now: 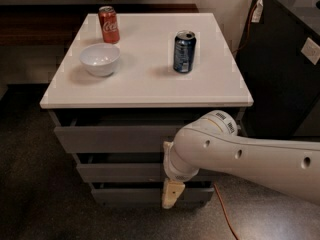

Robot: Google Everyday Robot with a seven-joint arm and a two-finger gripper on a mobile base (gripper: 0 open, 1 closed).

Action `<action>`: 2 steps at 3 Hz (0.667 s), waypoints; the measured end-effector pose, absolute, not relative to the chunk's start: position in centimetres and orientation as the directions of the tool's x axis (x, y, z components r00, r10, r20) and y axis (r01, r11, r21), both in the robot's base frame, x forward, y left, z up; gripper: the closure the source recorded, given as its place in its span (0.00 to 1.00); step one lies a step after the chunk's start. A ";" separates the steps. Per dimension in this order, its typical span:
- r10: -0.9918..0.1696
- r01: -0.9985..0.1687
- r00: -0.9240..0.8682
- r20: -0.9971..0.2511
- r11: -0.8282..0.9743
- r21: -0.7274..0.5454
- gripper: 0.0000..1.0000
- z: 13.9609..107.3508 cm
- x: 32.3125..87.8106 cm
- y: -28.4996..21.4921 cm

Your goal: Open middle drawer

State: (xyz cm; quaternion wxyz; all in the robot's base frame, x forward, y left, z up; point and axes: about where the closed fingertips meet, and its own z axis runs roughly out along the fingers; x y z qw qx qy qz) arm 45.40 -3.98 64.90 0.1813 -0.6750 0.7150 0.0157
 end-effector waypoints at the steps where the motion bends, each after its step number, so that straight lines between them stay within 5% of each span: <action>1: -0.961 -0.971 -0.020 -0.276 0.084 -0.223 0.00 64.7 45.5 -3.8; 2: -0.967 -0.973 -0.008 -0.254 0.066 -0.221 0.00 63.2 45.9 -3.1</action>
Offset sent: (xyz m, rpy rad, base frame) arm 0.0071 0.0144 -0.0203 -0.0410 0.0047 0.0273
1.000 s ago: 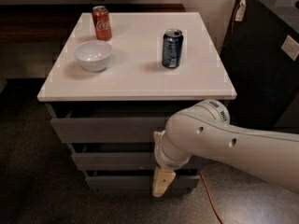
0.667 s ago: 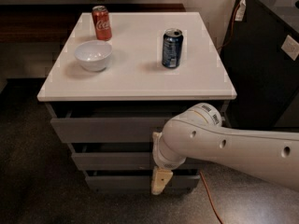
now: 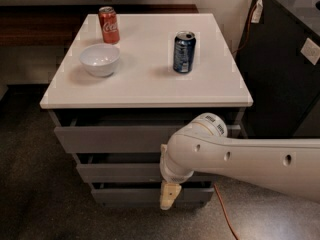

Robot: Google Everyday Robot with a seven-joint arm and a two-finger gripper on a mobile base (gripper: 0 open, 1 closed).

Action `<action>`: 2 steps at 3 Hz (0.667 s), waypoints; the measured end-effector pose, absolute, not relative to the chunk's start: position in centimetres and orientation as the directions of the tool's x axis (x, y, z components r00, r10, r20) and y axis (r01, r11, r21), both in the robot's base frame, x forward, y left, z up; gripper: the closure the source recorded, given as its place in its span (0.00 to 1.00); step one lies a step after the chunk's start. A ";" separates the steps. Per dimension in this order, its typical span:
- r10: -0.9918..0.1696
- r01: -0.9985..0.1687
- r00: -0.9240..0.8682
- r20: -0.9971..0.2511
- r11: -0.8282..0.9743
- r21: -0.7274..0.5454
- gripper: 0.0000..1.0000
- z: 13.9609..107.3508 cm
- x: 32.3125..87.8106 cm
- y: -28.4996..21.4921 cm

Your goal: Open middle drawer

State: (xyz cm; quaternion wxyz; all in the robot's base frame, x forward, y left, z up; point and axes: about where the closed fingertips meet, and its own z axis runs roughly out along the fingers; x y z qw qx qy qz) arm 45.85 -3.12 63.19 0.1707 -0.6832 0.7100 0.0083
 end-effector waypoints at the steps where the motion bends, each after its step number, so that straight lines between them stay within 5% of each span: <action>1: -0.968 -0.969 -0.008 -0.250 0.069 -0.237 0.00 61.1 46.9 -2.7; 2: -0.969 -0.966 0.012 -0.248 0.053 -0.254 0.00 58.3 47.6 -2.1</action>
Offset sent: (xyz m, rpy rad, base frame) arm 0.0294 0.0179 -0.0873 -0.0048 -0.0614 0.0342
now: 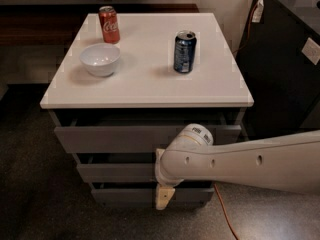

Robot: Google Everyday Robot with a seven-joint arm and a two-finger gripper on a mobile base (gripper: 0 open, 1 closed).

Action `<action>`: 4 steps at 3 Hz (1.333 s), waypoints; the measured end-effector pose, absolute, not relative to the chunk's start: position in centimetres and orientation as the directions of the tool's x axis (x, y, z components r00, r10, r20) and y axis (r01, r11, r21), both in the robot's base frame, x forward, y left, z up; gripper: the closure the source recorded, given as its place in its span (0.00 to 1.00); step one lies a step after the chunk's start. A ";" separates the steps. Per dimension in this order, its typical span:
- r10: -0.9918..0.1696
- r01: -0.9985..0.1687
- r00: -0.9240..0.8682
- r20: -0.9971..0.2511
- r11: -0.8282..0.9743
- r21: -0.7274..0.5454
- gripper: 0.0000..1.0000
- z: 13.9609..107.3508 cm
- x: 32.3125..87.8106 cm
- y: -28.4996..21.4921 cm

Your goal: Open middle drawer

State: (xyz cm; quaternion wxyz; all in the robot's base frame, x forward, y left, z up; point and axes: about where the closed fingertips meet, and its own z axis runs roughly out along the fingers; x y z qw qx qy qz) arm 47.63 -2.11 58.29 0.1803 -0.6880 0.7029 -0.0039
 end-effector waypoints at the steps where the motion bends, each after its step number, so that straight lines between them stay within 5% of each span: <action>1: -0.963 -0.970 0.050 -0.266 0.016 -0.242 0.00 55.3 47.6 -0.7; 4: -0.955 -0.963 0.090 -0.281 -0.011 -0.271 0.00 50.7 49.5 -0.7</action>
Offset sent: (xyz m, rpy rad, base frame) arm 0.0004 0.0319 -0.0644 0.0523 0.0041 0.0976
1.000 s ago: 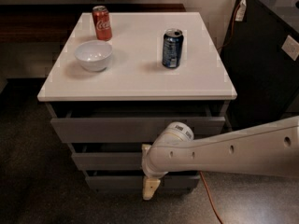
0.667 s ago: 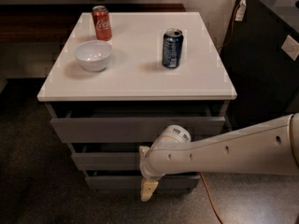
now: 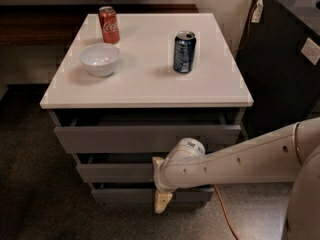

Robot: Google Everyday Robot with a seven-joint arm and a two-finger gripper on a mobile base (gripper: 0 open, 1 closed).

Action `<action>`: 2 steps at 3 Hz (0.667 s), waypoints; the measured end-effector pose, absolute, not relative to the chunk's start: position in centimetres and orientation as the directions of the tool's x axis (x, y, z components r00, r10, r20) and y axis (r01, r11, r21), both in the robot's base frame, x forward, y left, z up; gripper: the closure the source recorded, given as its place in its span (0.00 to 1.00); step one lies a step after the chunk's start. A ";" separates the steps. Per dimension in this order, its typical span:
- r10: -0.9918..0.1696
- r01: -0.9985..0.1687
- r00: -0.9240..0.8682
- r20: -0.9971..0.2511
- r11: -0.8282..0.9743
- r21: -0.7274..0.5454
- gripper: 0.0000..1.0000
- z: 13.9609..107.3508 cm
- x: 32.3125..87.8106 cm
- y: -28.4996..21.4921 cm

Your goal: Open middle drawer

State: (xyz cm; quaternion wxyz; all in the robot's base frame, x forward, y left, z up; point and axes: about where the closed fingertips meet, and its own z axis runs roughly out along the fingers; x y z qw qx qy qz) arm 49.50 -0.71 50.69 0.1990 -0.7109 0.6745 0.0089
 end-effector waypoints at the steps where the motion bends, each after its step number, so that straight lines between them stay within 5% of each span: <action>1: -0.959 -0.962 0.095 -0.268 -0.019 -0.274 0.00 48.6 50.8 -1.1; 2: -0.962 -0.963 0.081 -0.262 -0.008 -0.270 0.00 46.8 52.3 -1.6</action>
Offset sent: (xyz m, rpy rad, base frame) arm 0.0463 -0.0128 -0.0647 -0.0298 0.0012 -0.0293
